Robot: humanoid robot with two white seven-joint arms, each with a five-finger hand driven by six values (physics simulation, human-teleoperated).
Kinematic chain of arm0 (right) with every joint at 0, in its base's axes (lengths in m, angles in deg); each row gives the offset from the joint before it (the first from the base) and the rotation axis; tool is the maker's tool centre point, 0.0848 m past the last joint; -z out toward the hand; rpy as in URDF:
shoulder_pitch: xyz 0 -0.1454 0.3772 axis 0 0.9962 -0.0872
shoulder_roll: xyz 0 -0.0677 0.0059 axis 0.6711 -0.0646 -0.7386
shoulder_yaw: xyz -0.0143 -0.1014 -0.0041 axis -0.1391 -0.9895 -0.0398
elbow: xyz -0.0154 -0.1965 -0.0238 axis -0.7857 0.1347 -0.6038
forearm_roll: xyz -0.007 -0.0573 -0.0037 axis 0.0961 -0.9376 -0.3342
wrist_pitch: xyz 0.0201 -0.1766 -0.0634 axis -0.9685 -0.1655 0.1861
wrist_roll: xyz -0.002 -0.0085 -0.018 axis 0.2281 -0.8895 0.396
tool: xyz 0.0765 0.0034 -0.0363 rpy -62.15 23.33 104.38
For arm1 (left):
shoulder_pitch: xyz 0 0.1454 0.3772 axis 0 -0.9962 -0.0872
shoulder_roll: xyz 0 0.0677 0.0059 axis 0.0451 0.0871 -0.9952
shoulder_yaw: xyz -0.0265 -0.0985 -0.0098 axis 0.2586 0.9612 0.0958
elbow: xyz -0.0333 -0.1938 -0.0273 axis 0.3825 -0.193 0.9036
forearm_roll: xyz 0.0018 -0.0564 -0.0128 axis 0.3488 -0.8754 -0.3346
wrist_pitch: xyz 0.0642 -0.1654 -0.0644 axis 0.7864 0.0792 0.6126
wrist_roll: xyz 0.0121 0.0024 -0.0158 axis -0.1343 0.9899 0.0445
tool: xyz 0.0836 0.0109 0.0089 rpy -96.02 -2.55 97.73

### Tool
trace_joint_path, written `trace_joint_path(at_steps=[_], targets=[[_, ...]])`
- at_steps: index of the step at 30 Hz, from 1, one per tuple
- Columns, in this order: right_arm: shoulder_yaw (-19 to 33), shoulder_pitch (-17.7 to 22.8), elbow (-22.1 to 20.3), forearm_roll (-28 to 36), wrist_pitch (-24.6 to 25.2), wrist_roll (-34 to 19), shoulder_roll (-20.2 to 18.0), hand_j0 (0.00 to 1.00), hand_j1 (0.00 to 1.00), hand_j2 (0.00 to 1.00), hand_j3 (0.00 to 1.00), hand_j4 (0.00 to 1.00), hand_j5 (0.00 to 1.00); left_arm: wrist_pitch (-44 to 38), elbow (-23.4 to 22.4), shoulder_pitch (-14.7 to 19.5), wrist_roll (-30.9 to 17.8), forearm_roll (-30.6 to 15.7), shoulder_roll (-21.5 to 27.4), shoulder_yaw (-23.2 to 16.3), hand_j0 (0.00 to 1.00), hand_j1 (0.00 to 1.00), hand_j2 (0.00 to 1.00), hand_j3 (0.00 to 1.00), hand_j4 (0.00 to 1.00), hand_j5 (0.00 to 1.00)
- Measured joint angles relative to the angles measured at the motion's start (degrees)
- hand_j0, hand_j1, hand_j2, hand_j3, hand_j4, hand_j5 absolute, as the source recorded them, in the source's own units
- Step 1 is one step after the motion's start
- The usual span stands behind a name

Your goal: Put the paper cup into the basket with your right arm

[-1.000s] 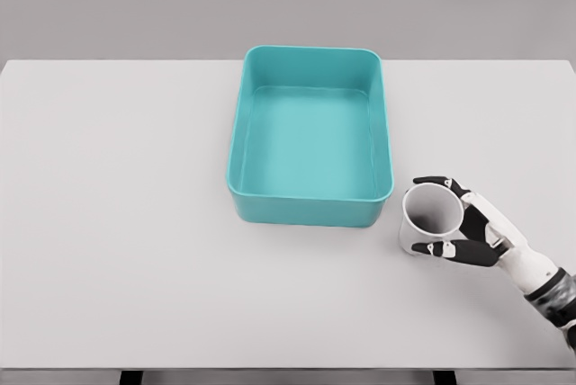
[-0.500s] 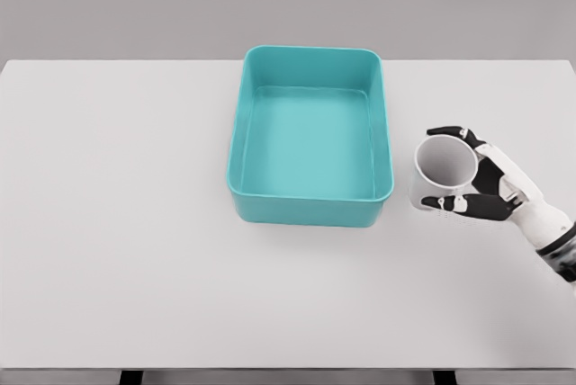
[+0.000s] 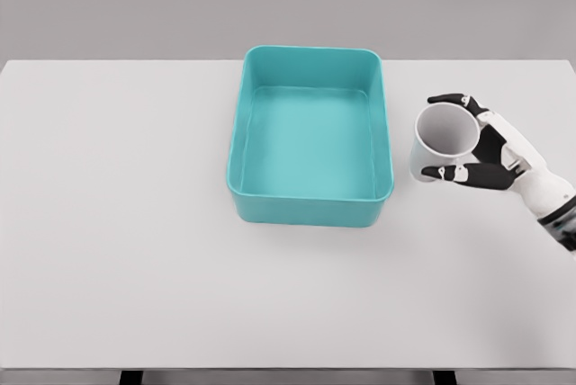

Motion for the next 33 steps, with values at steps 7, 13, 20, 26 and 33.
trace_joint_path(at_steps=[7,13,20,26,33], targets=[[-0.4,-3.6,-0.1,-1.5,2.3,0.0,0.5,0.50,0.50,0.50,0.50,0.50,0.50,0.0,0.0,0.0,0.0,0.0,0.0,0.0,1.00,1.00,1.00,1.00,1.00,1.00],[-2.2,-8.3,0.1,-3.0,4.8,0.0,1.4,0.50,0.50,0.50,0.50,0.50,0.50,0.0,0.0,0.0,0.0,0.0,0.0,0.0,1.00,1.00,1.00,1.00,1.00,1.00],[-3.8,-12.1,0.4,-4.5,7.3,0.0,2.5,0.50,0.50,0.50,0.50,0.50,0.50,0.0,0.0,0.0,0.0,0.0,0.0,0.0,1.00,1.00,1.00,1.00,1.00,1.00],[-5.4,-15.6,1.1,-5.6,8.6,0.0,3.9,0.50,0.50,0.50,0.50,0.50,0.50,0.0,0.0,0.0,0.0,0.0,0.0,0.0,1.00,1.00,1.00,1.00,1.00,1.00],[-8.5,-19.7,2.2,-8.2,9.5,0.0,5.5,0.50,0.50,0.50,0.50,0.50,0.50,0.0,0.0,0.0,0.0,0.0,0.0,0.0,1.00,1.00,1.00,1.00,1.00,1.00]])
